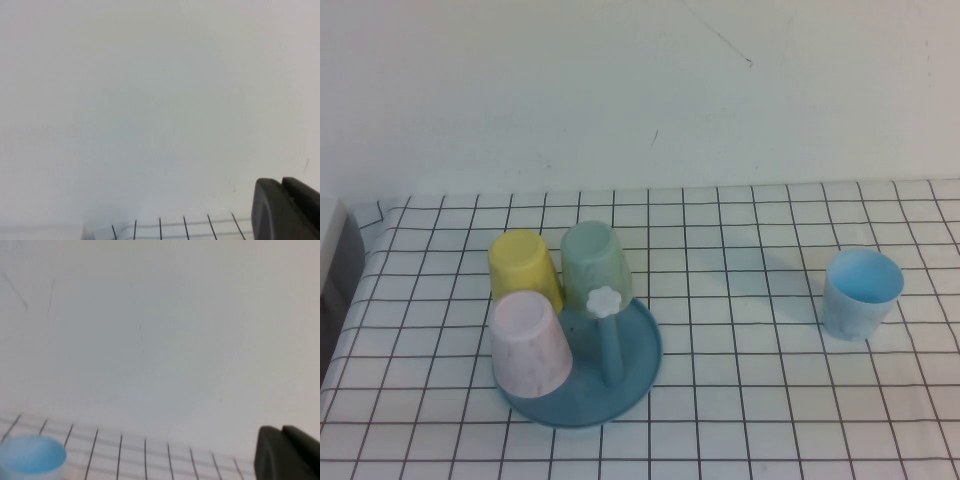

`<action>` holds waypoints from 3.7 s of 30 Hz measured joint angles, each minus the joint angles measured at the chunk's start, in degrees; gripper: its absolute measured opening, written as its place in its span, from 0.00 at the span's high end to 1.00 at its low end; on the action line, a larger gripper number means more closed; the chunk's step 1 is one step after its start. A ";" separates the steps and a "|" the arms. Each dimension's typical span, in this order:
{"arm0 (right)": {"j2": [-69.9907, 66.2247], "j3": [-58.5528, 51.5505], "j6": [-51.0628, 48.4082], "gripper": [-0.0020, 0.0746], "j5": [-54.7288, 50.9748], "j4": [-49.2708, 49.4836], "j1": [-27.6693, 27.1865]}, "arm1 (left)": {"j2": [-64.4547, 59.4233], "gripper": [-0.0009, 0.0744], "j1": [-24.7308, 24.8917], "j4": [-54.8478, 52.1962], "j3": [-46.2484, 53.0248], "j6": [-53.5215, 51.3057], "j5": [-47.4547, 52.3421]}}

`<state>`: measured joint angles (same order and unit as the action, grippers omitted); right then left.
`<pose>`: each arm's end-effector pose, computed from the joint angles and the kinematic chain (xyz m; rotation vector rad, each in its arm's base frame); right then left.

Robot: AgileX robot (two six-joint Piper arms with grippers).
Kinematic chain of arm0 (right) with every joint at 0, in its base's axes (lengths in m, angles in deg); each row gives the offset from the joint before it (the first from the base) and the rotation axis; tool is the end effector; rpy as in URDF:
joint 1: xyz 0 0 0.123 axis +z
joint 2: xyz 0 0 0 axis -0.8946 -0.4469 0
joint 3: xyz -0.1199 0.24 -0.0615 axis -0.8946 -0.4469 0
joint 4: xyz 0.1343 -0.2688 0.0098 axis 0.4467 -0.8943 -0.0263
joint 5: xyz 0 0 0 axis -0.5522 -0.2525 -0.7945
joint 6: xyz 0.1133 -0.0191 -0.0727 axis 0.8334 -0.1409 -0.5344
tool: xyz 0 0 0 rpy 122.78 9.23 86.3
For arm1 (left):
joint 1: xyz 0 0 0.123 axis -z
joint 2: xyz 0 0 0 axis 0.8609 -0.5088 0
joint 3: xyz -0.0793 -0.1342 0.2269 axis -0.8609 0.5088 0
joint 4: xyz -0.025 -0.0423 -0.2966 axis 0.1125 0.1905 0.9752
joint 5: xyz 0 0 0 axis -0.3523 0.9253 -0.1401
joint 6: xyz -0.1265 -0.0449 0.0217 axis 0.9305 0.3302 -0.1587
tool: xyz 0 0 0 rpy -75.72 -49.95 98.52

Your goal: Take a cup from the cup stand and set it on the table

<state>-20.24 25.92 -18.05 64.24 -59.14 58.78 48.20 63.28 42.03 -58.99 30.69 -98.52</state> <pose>0.1588 -0.0116 0.2193 -0.1422 1.4090 -0.2849 0.1567 -0.0096 0.2307 0.0106 1.3329 -0.0876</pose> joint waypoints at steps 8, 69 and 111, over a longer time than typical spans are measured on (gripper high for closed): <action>0.00 0.00 8.09 0.98 18.79 3.52 0.00 | 0.00 0.99 0.00 0.00 0.00 -0.32 -8.94; -15.98 29.54 -25.94 0.98 -48.16 27.15 0.00 | -85.34 0.10 17.49 7.13 -72.71 -10.88 65.53; -15.98 29.54 -31.70 0.98 -45.39 51.93 0.00 | -87.11 0.24 17.61 17.92 -91.75 -11.30 79.69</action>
<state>-36.23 55.46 -49.75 18.85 -7.21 58.78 -38.92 80.89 59.95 -150.73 19.39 -18.83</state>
